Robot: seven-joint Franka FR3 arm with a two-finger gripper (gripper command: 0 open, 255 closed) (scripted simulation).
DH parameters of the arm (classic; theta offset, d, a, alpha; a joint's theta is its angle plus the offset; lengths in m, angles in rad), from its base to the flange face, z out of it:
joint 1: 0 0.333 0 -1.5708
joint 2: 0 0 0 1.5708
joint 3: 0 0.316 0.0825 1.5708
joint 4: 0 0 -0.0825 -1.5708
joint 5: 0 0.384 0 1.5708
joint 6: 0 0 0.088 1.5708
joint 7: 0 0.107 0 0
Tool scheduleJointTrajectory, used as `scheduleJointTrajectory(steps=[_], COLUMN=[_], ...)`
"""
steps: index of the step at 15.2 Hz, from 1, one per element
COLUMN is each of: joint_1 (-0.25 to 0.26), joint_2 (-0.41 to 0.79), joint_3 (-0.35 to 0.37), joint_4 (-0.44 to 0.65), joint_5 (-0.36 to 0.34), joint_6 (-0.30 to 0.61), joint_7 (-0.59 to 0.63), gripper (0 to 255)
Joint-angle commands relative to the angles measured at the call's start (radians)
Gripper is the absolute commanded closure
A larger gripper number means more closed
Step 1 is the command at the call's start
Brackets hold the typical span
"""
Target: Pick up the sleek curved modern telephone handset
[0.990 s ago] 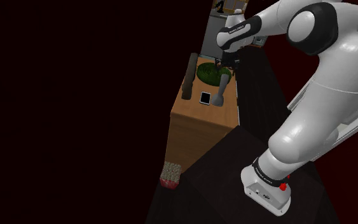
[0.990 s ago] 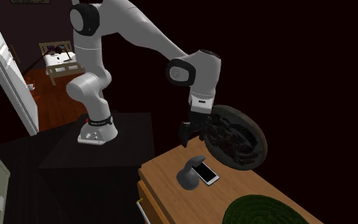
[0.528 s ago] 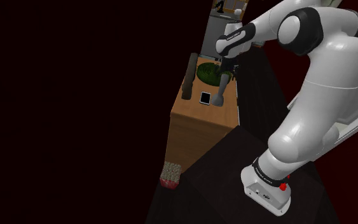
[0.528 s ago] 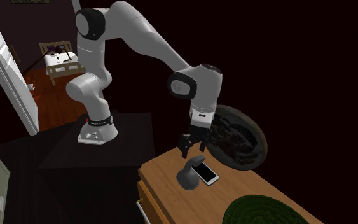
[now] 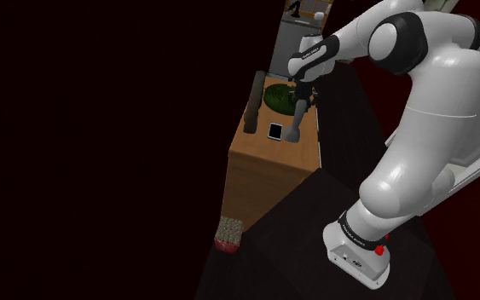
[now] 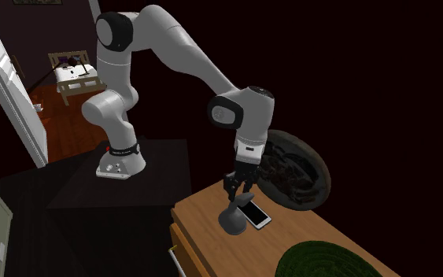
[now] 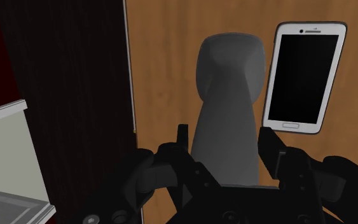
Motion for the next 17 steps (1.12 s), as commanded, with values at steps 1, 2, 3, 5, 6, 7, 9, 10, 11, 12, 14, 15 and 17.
scheduleJointTrajectory(steps=[1, 2, 3, 5, 6, 7, 9, 10, 11, 12, 14, 15, 17], joint_1=[0.000, 0.000, 0.000, 0.000, 0.000, 0.001, 0.002, 0.003, 0.003, 0.004, 0.005, 0.005, 0.007], joint_2=[0.001, 0.001, 0.001, 0.001, 0.001, -0.007, -0.022, -0.029, -0.036, -0.043, -0.056, -0.063, -0.075], joint_3=[0.000, 0.000, 0.000, 0.000, 0.000, 0.000, -0.001, -0.002, -0.002, -0.002, -0.003, -0.003, -0.004], joint_4=[-0.001, -0.001, -0.001, -0.001, 0.000, 0.003, 0.011, 0.015, 0.020, 0.024, 0.034, 0.039, 0.051], joint_5=[0.000, 0.000, 0.000, 0.000, 0.000, -0.001, -0.002, -0.003, -0.003, -0.004, -0.005, -0.006, -0.007], joint_6=[0.000, 0.000, 0.001, 0.001, 0.000, -0.011, -0.033, -0.045, -0.056, -0.067, -0.090, -0.102, -0.125], joint_7=[0.000, 0.000, 0.000, 0.000, 0.000, -0.001, -0.003, -0.004, -0.005, -0.006, -0.009, -0.010, -0.012], gripper=[255, 255, 255, 255, 255, 255, 255, 255, 255, 255, 255, 255, 255])
